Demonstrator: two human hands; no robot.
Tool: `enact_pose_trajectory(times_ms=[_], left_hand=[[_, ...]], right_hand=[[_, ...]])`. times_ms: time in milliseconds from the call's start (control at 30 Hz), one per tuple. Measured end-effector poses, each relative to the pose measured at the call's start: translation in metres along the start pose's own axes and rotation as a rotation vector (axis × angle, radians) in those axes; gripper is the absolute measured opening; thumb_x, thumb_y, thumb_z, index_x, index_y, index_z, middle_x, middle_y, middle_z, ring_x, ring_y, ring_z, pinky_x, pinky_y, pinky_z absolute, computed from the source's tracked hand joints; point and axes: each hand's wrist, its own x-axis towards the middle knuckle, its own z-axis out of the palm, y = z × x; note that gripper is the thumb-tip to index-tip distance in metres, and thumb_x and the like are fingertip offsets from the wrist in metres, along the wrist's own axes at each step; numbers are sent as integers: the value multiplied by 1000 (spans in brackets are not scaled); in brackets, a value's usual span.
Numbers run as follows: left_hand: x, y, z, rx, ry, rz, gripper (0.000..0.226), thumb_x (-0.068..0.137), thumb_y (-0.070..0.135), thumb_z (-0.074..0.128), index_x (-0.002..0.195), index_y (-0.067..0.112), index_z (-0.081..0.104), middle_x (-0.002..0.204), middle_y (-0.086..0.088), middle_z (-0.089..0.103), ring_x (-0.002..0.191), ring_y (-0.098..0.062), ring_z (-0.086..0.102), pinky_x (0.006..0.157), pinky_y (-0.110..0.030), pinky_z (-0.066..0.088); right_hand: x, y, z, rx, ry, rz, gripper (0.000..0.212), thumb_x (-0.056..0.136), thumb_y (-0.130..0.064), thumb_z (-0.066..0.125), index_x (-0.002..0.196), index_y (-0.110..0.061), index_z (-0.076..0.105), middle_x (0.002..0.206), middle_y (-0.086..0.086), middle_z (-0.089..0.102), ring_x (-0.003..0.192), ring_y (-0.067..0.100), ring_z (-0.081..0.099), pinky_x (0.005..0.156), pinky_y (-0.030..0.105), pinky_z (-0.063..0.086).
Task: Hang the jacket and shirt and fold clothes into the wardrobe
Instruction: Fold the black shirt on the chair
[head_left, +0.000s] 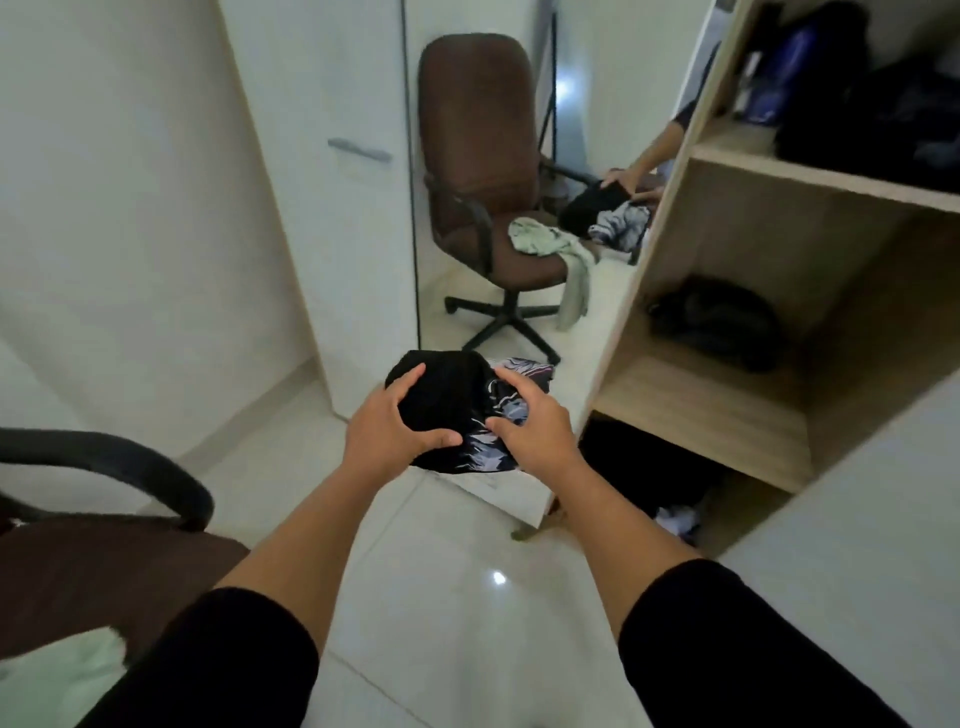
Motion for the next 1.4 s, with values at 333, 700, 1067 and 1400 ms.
enact_pose_trajectory(times_ms=[333,700,1067,1400], left_hand=[[68,149,196,25,-305,241,102,57,53,81,143,37,29,130,0,48,120,-19,48,97,-32,40],[205,207,400,27,-421,259,99,61,48,81,143,42,26,142,-6,39,129,-24,41,104,-35,36],[291,182,528,127,-468,247,102,63,52,78,146,40,20,149,-5,29,135,-24,34,105,-36,34],[295,151,561,619,-558,434,92,81,76,23,149,23,-9,157,6,-17,142,-18,-23,113,-58,-2]], right_hand=[[11,139,-180,-72,301,257,61,83,-11,69,137,-30,45,136,3,53,121,18,52,92,18,38],[137,316,-281,-98,352,317,65,84,-11,69,140,-27,42,138,4,51,123,19,51,98,23,41],[214,441,-287,-121,412,373,69,82,-17,72,142,-23,40,133,12,53,123,24,50,94,21,41],[216,492,-266,-766,35,607,62,95,-59,21,147,-42,-7,155,5,-28,143,30,-23,114,56,-4]])
